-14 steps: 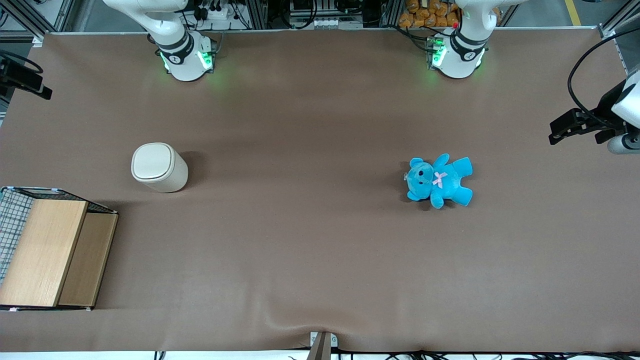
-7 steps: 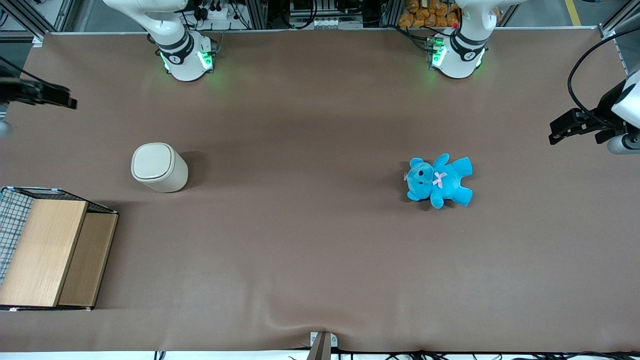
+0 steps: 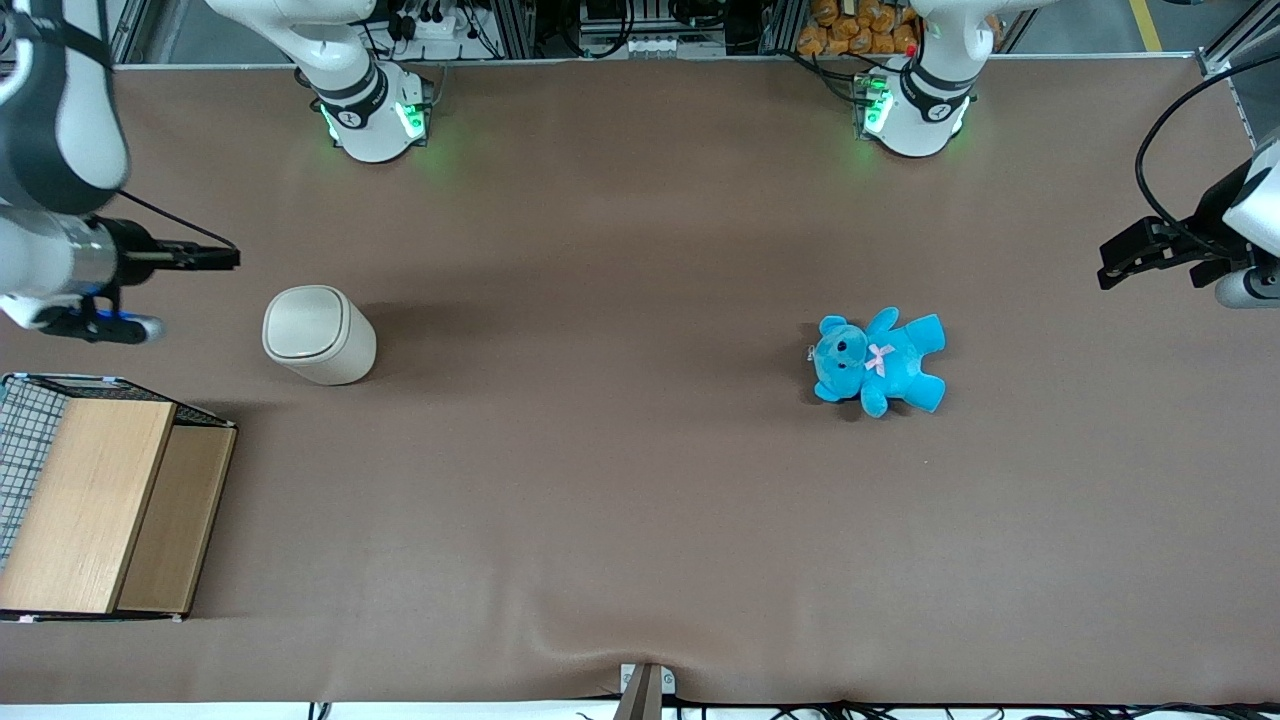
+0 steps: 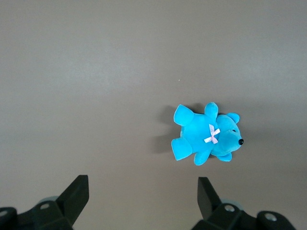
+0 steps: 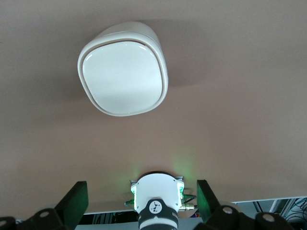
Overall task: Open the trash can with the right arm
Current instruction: 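Lower the right gripper to the lid edge of the white trash can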
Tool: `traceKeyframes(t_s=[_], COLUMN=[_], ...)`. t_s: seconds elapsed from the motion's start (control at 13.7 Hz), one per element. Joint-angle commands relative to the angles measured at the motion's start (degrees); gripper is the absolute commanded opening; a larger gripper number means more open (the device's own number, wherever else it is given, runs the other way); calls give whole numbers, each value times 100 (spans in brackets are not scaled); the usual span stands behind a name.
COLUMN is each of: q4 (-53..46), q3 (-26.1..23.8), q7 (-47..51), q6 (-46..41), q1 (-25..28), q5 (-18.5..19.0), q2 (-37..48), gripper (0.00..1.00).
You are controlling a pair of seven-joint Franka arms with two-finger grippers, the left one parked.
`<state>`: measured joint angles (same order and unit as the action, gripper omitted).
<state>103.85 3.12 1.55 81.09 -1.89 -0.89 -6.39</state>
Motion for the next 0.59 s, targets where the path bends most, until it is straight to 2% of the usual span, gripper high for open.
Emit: traceKeyframes(t_s=[0.0, 0.07, 0.15, 0.51], q4=[206, 197, 197, 215], q3=[-31, -31, -31, -31], q7=[-23, -23, -23, -427], q6=[249, 380, 477, 803], q1=[57, 48, 66, 4], q5=[106, 63, 53, 53], q2=[-203, -396, -563, -1039], gripper=[57, 15, 0, 0])
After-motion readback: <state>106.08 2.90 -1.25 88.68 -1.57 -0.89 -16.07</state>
